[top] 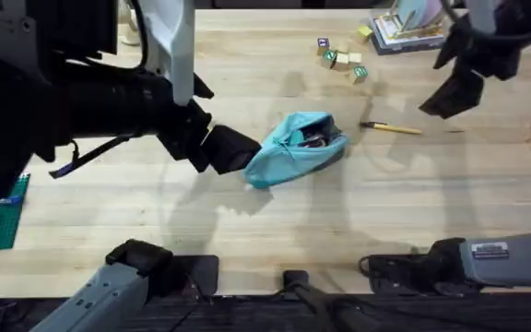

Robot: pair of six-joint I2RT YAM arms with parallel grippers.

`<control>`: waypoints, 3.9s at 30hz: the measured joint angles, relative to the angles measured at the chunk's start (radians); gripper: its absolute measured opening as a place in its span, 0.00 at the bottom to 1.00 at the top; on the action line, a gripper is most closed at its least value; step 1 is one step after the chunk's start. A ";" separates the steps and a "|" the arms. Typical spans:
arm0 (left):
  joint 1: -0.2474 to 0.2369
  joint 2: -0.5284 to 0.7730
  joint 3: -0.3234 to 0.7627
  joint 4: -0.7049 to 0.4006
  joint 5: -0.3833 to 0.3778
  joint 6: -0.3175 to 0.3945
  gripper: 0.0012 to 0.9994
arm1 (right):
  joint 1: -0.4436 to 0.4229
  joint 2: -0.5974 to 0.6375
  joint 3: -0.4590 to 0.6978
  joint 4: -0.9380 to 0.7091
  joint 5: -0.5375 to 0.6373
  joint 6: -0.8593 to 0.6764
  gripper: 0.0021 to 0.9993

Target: Unzip the bag, pick up the pens from the table one at a time and place them inside, then zip the bag closed.

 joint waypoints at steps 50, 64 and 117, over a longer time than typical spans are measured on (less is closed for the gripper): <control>0.000 0.000 0.000 0.027 0.000 0.000 0.99 | -0.004 0.054 -0.550 0.610 0.082 0.007 1.00; 0.000 0.000 0.000 0.027 0.000 0.000 0.99 | -0.007 0.075 -0.538 0.587 0.062 0.014 1.00; 0.000 0.000 0.000 0.027 0.000 0.000 0.99 | 0.016 0.116 -0.364 0.317 0.041 0.025 0.03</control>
